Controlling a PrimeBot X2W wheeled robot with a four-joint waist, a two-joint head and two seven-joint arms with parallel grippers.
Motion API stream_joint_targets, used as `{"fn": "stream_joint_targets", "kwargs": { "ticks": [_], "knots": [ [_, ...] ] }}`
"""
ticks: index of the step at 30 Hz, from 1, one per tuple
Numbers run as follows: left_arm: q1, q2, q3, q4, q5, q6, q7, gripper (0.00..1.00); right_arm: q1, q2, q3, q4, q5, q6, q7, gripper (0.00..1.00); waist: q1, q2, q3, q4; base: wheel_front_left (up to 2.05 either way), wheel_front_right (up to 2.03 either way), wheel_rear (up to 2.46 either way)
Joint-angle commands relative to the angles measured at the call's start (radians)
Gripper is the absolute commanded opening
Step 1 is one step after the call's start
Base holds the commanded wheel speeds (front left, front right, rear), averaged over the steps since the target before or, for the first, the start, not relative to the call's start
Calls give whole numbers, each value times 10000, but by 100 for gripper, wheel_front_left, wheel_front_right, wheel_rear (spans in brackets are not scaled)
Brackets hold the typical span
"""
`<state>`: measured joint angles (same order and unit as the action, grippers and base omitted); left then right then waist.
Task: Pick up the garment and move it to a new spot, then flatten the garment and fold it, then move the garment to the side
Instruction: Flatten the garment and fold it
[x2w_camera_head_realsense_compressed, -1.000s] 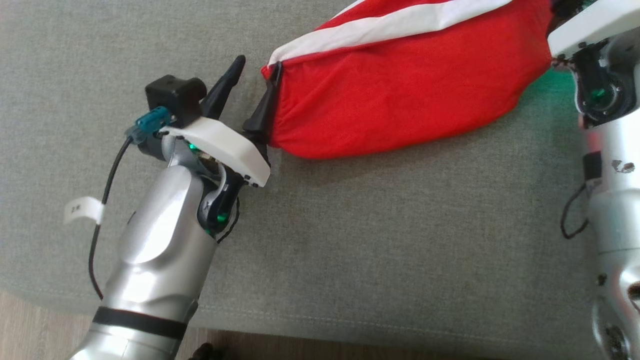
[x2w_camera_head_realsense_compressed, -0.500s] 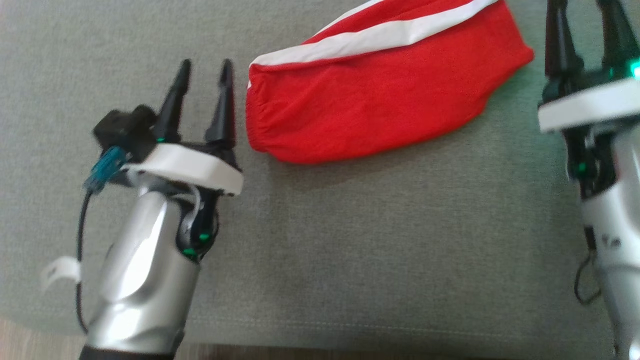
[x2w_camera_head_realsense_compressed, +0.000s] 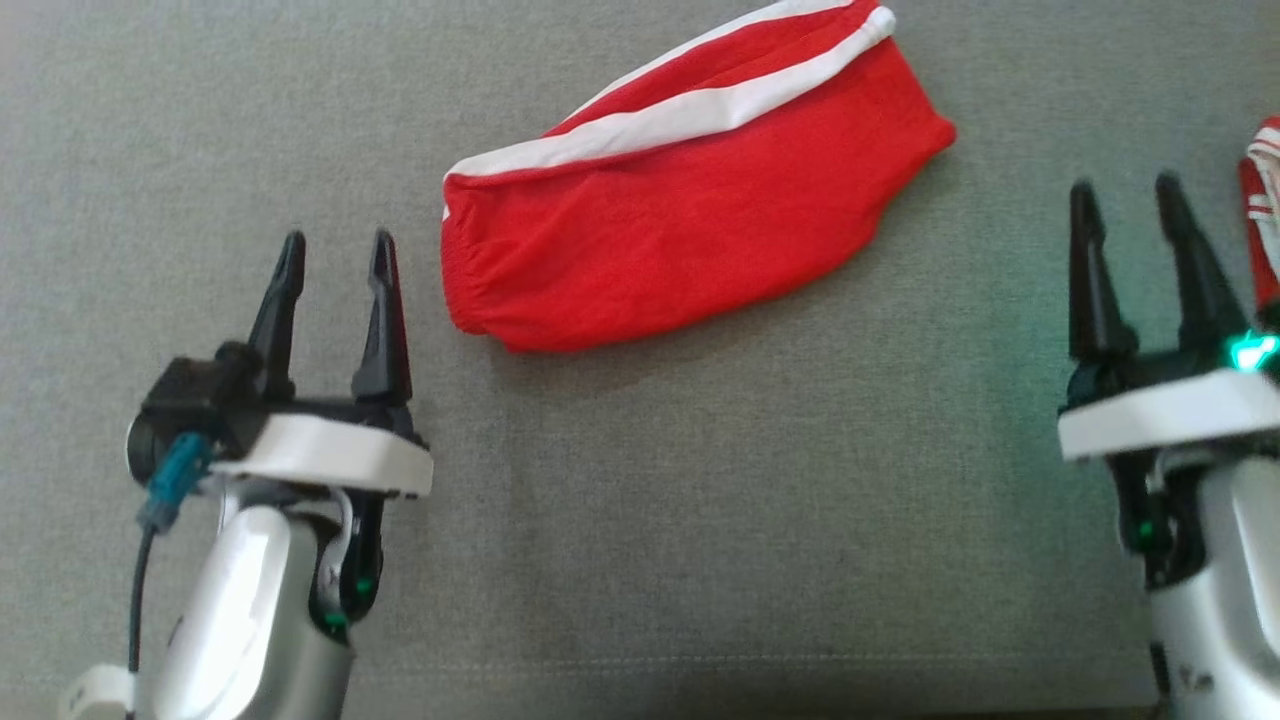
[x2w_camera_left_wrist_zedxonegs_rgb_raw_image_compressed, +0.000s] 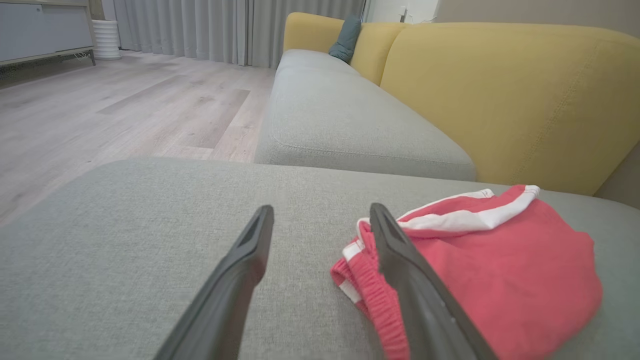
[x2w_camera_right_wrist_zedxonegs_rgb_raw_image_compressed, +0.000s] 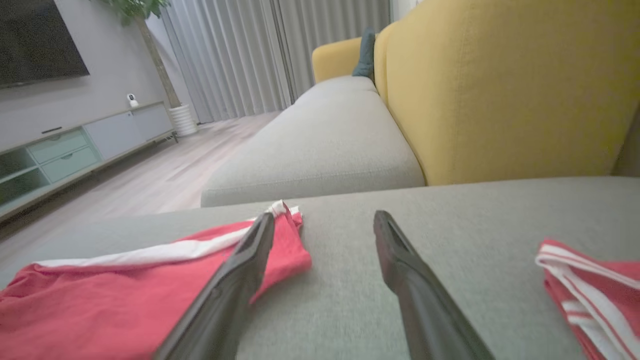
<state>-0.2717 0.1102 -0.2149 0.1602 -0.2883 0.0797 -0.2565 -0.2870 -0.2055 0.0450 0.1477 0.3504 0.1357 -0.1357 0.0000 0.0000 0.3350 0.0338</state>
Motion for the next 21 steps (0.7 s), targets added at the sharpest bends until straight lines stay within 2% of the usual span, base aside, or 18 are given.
{"fn": "stream_joint_targets", "kwargs": {
  "ticks": [1,9,21],
  "knots": [
    [-41,264,355,-387,130,70,-52,100,154,20,88,-465,-106,-50,99,100,0,0,-71,-67,0,0,0],
    [379,294,328,-449,303,132,-52,100,805,207,-153,-1125,-334,-50,564,100,0,0,-152,-151,0,0,0],
    [300,242,280,-432,404,63,-53,100,949,211,-292,-1380,-391,-50,881,100,0,0,-145,-72,0,0,0]
  ]
}}
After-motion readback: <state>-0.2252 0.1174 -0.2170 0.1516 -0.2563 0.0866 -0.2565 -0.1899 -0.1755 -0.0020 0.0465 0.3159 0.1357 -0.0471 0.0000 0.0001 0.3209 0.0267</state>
